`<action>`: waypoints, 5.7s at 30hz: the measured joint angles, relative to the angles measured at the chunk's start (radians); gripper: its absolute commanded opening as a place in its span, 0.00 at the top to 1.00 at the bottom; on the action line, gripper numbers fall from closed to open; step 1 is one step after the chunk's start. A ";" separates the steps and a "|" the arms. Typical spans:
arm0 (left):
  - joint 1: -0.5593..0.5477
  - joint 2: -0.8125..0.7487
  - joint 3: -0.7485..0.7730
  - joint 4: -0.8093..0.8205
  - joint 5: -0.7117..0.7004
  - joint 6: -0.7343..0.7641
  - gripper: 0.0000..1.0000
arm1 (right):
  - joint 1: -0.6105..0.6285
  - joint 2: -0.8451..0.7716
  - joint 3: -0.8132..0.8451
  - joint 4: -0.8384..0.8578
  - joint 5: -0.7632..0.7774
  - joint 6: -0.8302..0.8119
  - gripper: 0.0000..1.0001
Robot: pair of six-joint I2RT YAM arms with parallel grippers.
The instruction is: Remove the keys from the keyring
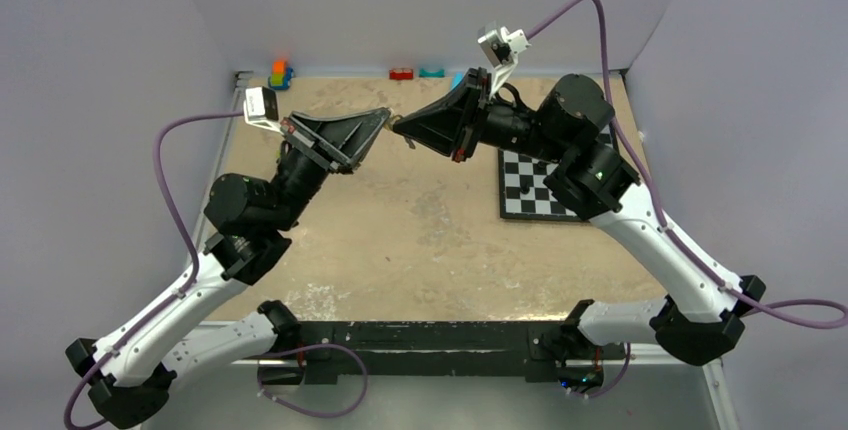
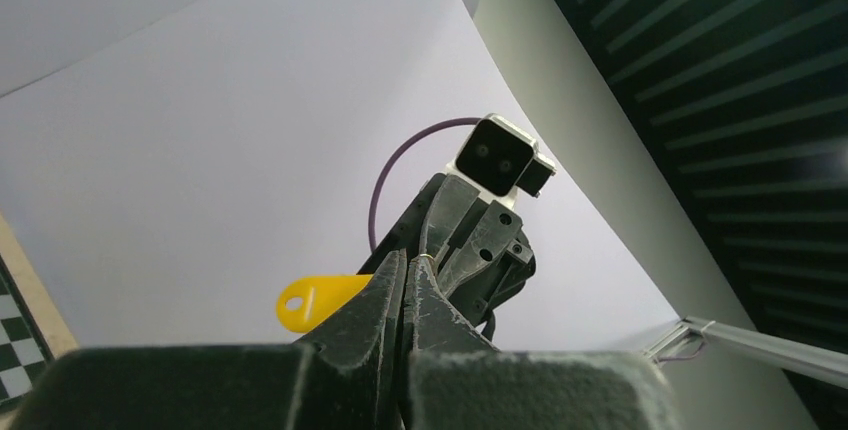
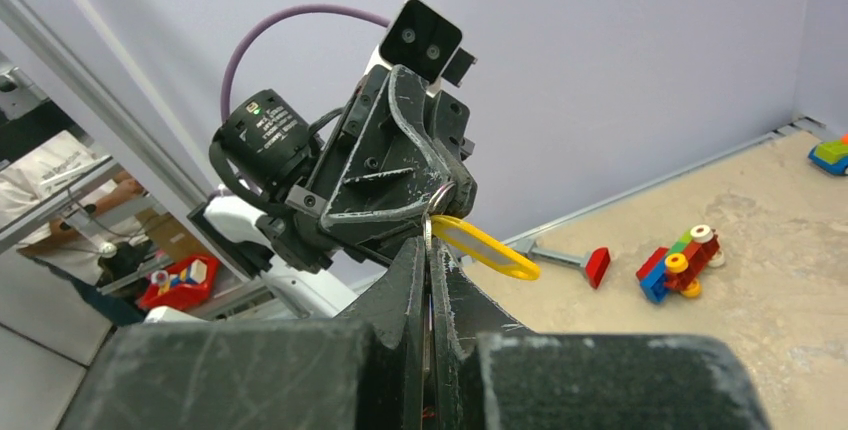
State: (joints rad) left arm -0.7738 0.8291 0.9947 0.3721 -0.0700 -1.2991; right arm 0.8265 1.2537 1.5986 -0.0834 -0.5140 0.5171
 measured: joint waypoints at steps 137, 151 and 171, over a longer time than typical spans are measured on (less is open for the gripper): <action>0.111 0.194 0.293 -0.031 1.173 0.208 1.00 | 0.000 0.114 0.237 -0.359 -0.750 -0.142 1.00; 0.111 0.026 0.381 -0.470 0.931 0.544 1.00 | -0.002 0.057 0.310 -0.699 -0.444 -0.298 1.00; 0.110 0.037 0.376 -0.678 0.769 0.666 0.37 | -0.002 0.035 0.342 -0.704 -0.246 -0.203 1.00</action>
State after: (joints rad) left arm -0.6636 0.8658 1.3705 -0.3061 0.6987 -0.6331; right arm 0.8246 1.2888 1.9408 -0.7872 -0.7597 0.3138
